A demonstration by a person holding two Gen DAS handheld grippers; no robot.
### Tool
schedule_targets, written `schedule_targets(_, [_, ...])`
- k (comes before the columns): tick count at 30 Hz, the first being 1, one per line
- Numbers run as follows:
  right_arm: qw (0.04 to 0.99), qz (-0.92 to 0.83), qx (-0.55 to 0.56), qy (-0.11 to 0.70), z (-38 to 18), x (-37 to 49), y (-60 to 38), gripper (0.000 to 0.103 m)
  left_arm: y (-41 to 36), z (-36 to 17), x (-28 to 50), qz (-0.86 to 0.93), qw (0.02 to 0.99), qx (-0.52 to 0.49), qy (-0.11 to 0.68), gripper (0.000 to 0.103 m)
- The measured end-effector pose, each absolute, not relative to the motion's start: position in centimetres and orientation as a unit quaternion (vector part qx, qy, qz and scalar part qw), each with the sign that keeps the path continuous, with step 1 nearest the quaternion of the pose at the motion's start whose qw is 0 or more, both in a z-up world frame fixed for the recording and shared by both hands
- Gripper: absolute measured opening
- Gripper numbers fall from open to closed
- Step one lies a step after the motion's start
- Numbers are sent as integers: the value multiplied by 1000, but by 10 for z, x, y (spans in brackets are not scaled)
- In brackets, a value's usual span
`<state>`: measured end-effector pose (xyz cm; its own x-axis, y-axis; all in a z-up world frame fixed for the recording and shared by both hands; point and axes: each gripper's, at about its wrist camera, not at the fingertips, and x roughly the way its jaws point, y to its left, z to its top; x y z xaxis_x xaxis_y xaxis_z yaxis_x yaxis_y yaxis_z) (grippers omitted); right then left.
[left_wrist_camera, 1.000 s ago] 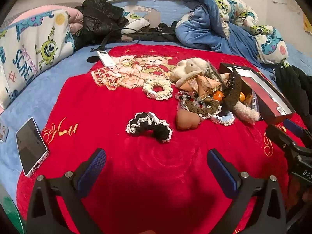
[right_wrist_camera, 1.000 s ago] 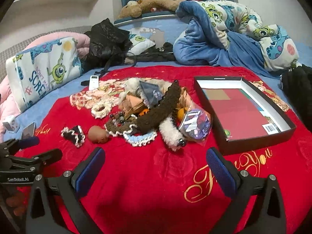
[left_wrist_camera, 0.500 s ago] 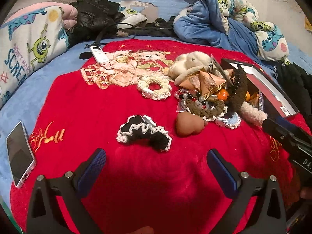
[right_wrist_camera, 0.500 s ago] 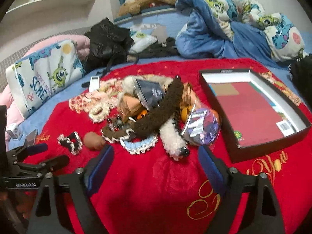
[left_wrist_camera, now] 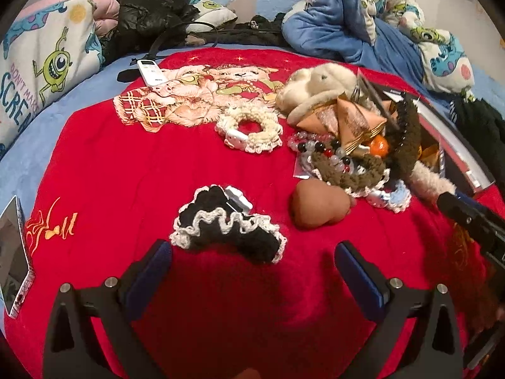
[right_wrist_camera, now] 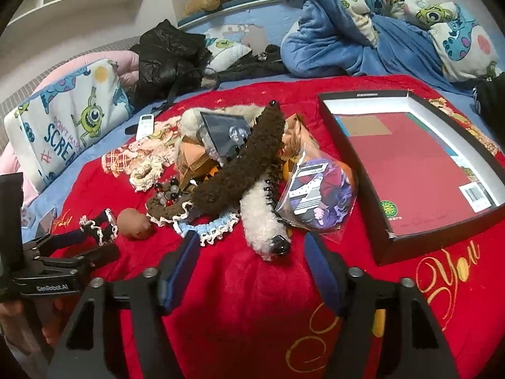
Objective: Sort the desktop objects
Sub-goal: 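Close left gripper on black lace scrunchie while right gripper grasps white fuzzy clip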
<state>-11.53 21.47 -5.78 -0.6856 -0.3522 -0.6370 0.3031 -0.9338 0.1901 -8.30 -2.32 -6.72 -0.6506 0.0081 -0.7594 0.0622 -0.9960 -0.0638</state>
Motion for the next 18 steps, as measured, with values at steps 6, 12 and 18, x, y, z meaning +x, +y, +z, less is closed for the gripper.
schedule_targets(6, [179, -912, 368, -33, -64, -123, 213, 39, -23, -71, -91, -906, 21, 421, 33, 103])
schedule_targets(12, [169, -911, 372, -51, -66, -127, 219, 25, -34, -73, -97, -904, 26, 423, 66, 103])
schedule_targets(18, [163, -911, 375, -59, -67, -128, 220, 24, -40, -74, -93, -907, 24, 411, 90, 98])
